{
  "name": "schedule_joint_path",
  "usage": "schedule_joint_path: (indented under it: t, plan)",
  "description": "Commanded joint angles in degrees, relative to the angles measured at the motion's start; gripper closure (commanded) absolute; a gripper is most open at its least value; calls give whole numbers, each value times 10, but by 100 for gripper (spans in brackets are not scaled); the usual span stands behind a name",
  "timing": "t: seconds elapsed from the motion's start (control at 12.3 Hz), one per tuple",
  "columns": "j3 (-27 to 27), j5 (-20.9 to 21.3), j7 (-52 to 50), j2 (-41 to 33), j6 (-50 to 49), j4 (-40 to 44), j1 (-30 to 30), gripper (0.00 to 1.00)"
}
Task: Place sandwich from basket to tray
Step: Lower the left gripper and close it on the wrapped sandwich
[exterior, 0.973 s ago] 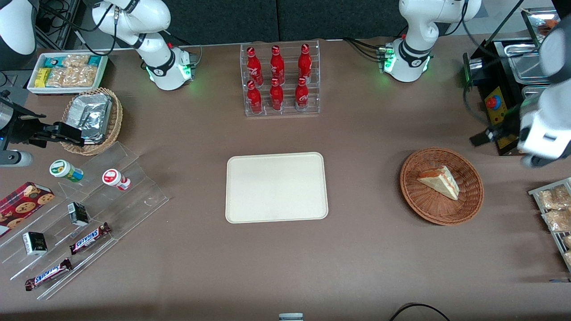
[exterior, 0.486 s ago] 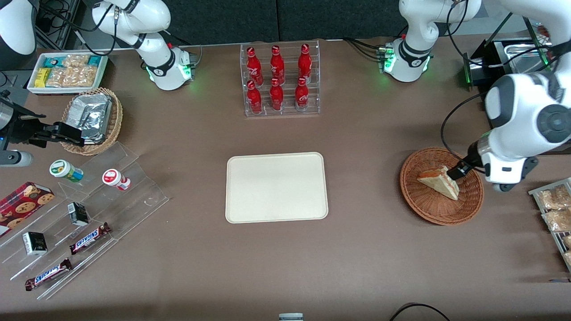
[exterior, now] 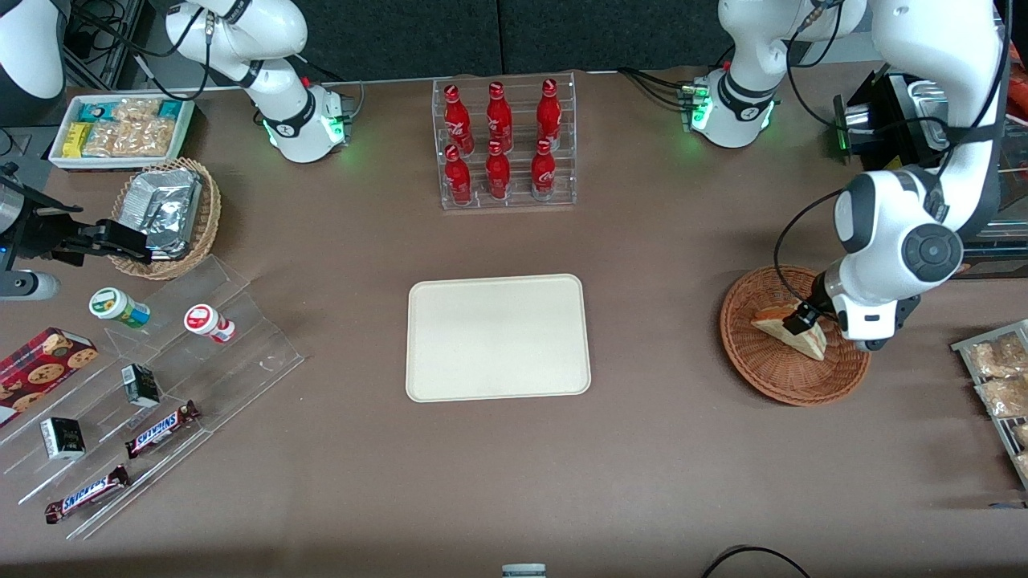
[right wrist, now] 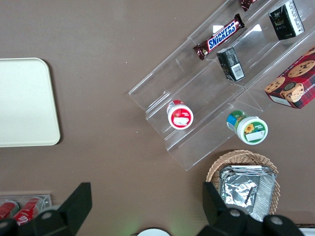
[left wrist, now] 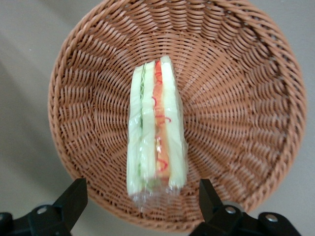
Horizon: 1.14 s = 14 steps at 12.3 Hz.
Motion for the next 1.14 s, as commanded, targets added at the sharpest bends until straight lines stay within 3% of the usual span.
schedule_joint_path:
  t: [0.0, 0.16, 0.41, 0.49, 0.73, 0.81, 1.05]
  plan:
    - [-2, -22, -8, 29, 37, 4, 14, 0]
    - [-2, -44, -8, 53, 74, 5, 14, 0]
    - [-3, -44, -8, 74, 88, 4, 14, 0]
    - [-3, -45, -9, 74, 89, 4, 14, 5]
    - [-2, -45, -8, 73, 86, 0, 15, 64]
    - [-2, -45, -8, 68, 82, 2, 15, 78]
    - [-3, -45, -6, 45, 40, 26, 15, 90]
